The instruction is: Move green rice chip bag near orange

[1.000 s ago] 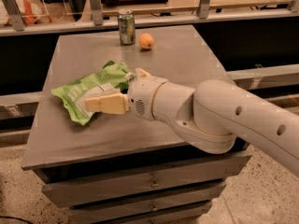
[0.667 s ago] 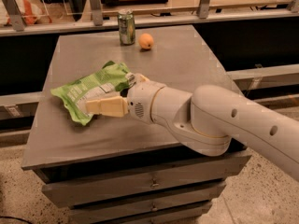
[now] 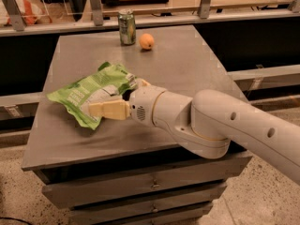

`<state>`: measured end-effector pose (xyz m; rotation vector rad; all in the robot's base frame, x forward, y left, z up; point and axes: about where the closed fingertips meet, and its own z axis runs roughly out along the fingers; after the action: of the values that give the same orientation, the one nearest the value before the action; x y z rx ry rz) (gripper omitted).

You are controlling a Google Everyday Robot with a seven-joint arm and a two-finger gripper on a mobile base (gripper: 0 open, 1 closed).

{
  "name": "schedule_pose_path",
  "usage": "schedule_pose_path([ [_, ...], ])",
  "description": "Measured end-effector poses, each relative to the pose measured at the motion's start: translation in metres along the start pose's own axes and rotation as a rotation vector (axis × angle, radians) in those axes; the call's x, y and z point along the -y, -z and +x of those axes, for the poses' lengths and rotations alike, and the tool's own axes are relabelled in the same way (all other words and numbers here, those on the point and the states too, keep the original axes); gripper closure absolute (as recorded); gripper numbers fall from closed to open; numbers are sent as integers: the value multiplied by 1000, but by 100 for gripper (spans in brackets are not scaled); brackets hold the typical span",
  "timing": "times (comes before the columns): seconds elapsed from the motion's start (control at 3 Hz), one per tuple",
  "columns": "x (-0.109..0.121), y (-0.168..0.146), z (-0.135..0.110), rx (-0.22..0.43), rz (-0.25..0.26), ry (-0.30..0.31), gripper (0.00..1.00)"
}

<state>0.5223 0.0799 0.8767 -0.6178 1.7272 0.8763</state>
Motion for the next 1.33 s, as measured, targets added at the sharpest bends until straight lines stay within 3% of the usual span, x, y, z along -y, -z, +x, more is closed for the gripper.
schedule_pose_path([
  [0.67, 13, 29, 6, -13, 93, 6, 0],
  [1.0, 15, 31, 7, -19, 99, 11, 0],
  [1.33, 13, 17, 7, -20, 65, 24, 0],
])
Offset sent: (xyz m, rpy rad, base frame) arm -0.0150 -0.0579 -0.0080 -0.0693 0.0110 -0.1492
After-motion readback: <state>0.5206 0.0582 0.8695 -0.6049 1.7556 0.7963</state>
